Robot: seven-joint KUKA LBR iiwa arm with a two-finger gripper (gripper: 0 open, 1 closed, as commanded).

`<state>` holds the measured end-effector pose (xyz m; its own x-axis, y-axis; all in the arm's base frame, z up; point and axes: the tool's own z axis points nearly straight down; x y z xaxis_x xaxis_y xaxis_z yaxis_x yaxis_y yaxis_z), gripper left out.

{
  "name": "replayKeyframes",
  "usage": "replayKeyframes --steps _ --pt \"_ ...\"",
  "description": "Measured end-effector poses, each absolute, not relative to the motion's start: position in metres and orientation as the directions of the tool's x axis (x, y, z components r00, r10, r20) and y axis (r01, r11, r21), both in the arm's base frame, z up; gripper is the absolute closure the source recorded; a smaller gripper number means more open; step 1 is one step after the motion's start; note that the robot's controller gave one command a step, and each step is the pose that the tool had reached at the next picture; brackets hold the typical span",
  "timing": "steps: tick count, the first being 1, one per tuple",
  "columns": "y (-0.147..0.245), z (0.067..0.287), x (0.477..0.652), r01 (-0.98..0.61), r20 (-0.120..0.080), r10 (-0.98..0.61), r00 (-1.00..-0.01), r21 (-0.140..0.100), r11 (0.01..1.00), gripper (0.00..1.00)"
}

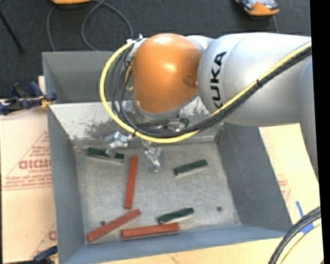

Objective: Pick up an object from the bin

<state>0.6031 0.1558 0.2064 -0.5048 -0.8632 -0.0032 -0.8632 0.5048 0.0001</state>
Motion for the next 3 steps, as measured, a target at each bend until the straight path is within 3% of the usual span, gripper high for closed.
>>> replayKeyframes --steps 1,2,3 --pt "0.187 0.098 0.619 -0.975 0.0 -0.975 -0.224 0.001 0.224 0.0" --pt "0.188 0.082 0.63 -0.991 -0.007 -0.991 -0.13 -0.012 0.13 0.0" --pt "0.199 0.137 0.644 -0.992 -0.003 -0.992 0.127 -0.009 -0.127 0.0"
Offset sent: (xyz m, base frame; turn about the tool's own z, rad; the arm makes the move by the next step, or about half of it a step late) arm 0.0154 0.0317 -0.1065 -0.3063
